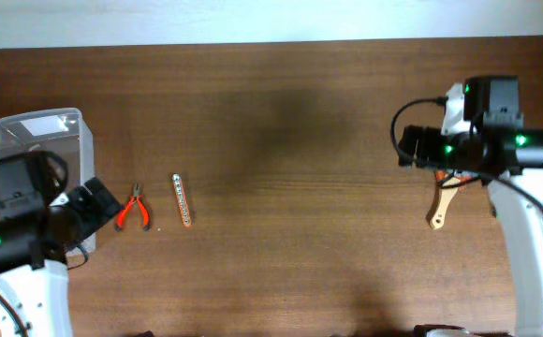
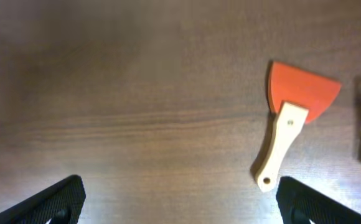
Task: Pack container
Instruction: 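Reach the left gripper to the clear plastic container's near edge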
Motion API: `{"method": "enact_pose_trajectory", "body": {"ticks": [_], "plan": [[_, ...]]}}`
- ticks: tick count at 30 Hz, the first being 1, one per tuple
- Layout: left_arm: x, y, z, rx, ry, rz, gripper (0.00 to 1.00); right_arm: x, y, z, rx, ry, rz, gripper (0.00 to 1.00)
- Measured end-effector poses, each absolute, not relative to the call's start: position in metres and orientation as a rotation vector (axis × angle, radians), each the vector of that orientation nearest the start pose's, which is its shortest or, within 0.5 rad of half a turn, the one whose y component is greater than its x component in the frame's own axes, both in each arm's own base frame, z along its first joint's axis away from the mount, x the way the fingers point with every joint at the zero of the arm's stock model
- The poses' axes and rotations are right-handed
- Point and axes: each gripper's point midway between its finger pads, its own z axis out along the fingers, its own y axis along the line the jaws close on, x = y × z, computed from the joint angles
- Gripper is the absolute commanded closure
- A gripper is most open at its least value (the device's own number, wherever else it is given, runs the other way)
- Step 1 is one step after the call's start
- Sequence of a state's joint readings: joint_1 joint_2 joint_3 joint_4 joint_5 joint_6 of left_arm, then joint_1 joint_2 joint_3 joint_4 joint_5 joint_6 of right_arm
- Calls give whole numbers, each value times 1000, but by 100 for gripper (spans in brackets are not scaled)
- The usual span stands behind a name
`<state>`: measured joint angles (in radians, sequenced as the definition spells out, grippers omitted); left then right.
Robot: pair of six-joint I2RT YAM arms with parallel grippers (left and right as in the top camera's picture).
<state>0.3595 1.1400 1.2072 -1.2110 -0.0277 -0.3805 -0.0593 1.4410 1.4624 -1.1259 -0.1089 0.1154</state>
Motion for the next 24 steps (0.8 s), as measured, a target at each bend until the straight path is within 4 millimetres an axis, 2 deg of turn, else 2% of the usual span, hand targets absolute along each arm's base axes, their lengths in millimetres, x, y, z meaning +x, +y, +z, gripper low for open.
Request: {"method": "enact_pose_trajectory", "body": {"ticks": [4, 8, 10, 14, 17, 24], "plan": [[222, 119, 193, -1342, 2439, -17, 1, 345, 2, 235, 135, 2637, 183, 1], [206, 148, 179, -1732, 2257, -41, 1, 341, 4, 235, 92, 2654, 185, 1], [201, 160, 174, -1871, 2170, -47, 1, 340, 5, 234, 80, 2658, 187, 1], [198, 177, 166, -2007, 2066, -38, 1, 339, 5, 234, 60, 2662, 187, 1], [196, 186, 154, -2077, 2050, 4, 1, 338, 6, 233, 57, 2666, 187, 1], [212, 207, 118, -2152, 2056, 37, 1, 337, 6, 233, 56, 2670, 187, 1]]}}
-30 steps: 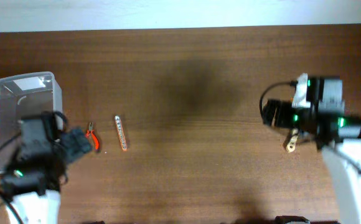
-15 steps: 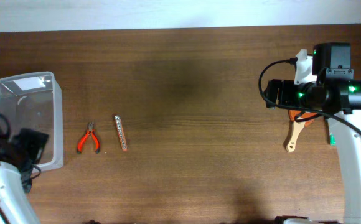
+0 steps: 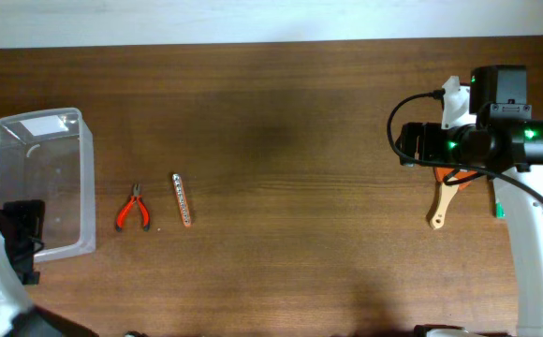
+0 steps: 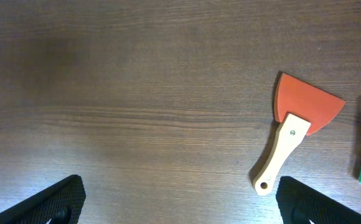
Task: Pack container
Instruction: 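Reach the left gripper to the clear plastic container's near edge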
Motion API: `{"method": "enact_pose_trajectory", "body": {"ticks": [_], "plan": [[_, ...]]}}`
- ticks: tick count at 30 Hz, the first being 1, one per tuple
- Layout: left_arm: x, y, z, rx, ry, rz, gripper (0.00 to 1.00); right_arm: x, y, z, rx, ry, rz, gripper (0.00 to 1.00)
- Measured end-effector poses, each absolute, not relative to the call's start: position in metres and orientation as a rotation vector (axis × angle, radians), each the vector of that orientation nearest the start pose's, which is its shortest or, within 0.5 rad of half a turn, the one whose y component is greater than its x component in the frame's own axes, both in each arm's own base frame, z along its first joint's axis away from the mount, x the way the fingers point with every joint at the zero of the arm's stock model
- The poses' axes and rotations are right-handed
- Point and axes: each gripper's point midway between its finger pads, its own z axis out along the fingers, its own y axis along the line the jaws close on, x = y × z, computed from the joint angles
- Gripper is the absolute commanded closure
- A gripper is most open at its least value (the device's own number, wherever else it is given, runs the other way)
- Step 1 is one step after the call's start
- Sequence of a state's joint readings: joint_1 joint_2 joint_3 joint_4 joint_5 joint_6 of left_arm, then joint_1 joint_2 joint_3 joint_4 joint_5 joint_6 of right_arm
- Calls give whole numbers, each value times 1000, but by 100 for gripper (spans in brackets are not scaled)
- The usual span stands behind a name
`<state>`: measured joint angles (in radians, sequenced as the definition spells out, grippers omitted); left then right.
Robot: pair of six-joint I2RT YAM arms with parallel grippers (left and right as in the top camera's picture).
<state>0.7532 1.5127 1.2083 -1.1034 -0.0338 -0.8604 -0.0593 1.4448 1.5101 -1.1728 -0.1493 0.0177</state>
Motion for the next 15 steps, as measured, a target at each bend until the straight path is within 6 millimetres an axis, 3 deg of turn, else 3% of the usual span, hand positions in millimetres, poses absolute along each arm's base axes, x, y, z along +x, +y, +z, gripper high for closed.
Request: {"method": "enact_pose_trajectory", "body": {"ticks": [7, 15], "plan": [[220, 217, 89, -2198, 2088, 56, 1, 337, 6, 233, 55, 2672, 187, 2], [213, 224, 58, -2268, 2136, 157, 3, 336, 6, 232, 56, 2675, 187, 1]]}}
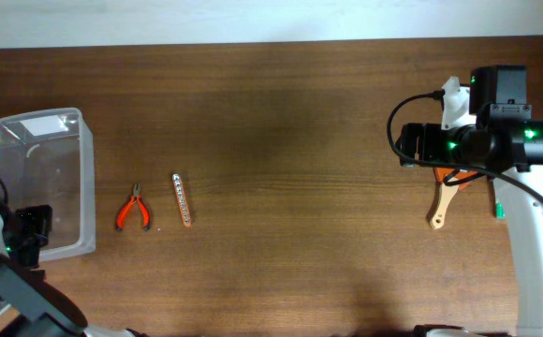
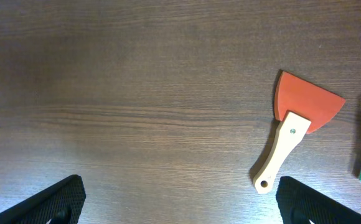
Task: Pack container
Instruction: 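Reach the left gripper to the clear plastic container's near edge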
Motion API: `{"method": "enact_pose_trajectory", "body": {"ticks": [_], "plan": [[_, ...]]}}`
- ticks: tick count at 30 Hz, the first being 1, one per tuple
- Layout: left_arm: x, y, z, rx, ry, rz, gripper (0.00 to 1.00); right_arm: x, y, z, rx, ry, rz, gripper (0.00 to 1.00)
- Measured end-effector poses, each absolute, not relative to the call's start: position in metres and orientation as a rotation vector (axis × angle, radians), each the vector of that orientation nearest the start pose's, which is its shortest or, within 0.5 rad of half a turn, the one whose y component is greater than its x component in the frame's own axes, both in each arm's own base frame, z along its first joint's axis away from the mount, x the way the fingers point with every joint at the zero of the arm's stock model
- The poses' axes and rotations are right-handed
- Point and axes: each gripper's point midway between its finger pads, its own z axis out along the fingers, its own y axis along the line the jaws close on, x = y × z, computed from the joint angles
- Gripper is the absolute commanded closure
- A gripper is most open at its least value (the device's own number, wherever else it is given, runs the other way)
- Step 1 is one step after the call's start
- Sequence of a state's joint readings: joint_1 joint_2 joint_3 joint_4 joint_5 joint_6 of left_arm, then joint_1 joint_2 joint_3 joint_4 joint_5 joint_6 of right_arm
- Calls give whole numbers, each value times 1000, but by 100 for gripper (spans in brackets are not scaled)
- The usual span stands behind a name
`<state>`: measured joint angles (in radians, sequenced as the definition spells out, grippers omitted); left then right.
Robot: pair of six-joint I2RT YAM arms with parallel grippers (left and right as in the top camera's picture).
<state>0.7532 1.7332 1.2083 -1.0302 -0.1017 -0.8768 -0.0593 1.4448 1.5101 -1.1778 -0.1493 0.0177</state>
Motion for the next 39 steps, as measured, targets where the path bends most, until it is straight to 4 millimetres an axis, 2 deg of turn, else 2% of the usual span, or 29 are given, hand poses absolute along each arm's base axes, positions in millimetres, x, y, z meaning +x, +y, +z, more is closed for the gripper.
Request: {"method": "enact_pose_trajectory", "body": {"ticks": [4, 13, 17, 19, 26, 28, 33, 39], "plan": [[213, 227, 52, -2282, 2131, 183, 21, 336, 6, 232, 56, 2674, 187, 1], [215, 234, 52, -2266, 2110, 213, 59, 336, 6, 232, 56, 2674, 187, 1], [215, 235, 52, -2260, 2111, 213, 64, 336, 6, 232, 56, 2674, 187, 2], [215, 235, 52, -2262, 2107, 212, 70, 336, 6, 232, 56, 2674, 187, 1], [215, 235, 52, -2260, 2107, 218, 80, 336, 6, 232, 55, 2674, 187, 1], [215, 235, 52, -2261, 2106, 218, 88, 336, 6, 232, 56, 2674, 187, 1], [219, 237, 53, -2260, 2085, 198, 98, 336, 6, 232, 56, 2674, 187, 1], [224, 236, 55, -2261, 2077, 163, 98, 336, 6, 232, 55, 2675, 187, 1]]}}
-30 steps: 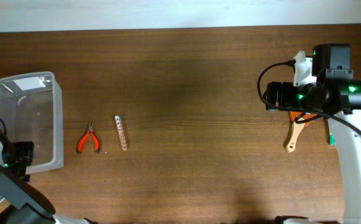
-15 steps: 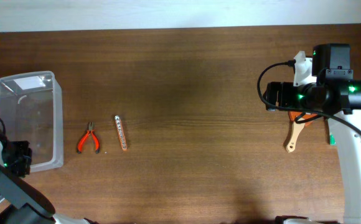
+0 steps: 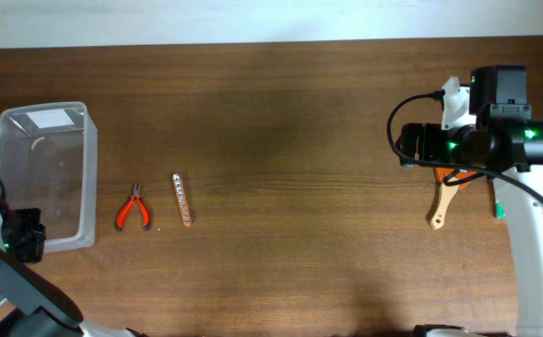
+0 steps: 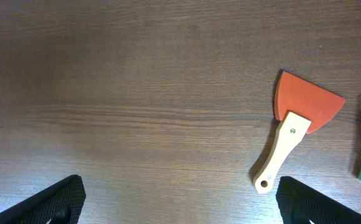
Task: Pack container
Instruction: 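Reach the left gripper to the clear plastic container's near edge, then grip the container rim and drag it right to table center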
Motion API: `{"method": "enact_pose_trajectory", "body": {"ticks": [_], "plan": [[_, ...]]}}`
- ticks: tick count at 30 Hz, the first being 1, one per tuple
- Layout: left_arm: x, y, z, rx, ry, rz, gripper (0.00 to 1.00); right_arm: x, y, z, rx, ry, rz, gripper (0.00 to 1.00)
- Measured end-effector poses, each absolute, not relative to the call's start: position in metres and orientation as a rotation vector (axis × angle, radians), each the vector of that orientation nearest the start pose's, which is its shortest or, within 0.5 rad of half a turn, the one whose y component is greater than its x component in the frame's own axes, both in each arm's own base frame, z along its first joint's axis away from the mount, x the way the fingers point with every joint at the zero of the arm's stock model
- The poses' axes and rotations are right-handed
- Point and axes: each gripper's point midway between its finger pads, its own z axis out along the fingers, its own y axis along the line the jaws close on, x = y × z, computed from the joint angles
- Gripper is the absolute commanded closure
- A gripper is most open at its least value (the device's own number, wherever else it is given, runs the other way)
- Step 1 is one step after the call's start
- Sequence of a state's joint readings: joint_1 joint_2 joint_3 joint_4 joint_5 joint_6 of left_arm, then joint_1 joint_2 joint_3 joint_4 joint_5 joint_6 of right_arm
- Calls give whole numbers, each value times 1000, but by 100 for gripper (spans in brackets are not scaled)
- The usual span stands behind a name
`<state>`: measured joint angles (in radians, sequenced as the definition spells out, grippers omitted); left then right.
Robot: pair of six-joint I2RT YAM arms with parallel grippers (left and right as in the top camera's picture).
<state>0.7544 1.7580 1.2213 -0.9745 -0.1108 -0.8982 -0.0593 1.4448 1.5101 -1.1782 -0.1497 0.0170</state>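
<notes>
A clear plastic container (image 3: 42,178) stands empty at the table's left end. Just right of it lie red-handled pliers (image 3: 133,209) and a thin studded strip (image 3: 182,199). A scraper with an orange blade and a wooden handle (image 4: 284,148) lies on the right, beside a small green-capped tube. My right gripper (image 4: 180,202) hovers open over bare wood, left of the scraper, holding nothing. The left arm's dark end (image 3: 23,236) sits at the container's near left corner; its jaws do not show clearly.
The wooden table (image 3: 290,112) runs to a pale wall along the far edge. The right arm's body (image 3: 482,140) hangs over the scraper's blade in the overhead view. The scraper handle (image 3: 437,208) pokes out below it.
The container has shifted slightly toward the far edge and turned a little. The left arm's dark end is now against its near left corner. The right arm has not moved.
The left arm's end was first over the container's near right corner. It was then back at the table's left edge, beside the container, where it stays. The right gripper rose slightly over the scraper area and has held still, open.
</notes>
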Motion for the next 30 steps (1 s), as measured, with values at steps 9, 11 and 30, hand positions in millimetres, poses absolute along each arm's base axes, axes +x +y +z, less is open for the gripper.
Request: {"method": "enact_pose_trajectory", "body": {"ticks": [9, 11, 30], "plan": [[233, 229, 54, -2265, 2079, 57, 98, 336, 6, 232, 56, 2674, 187, 1], [237, 227, 56, -2258, 2084, 24, 98, 336, 6, 232, 50, 2674, 186, 1], [378, 75, 205, -922, 2481, -117, 98, 336, -12, 231, 52, 2680, 44, 1]]}}
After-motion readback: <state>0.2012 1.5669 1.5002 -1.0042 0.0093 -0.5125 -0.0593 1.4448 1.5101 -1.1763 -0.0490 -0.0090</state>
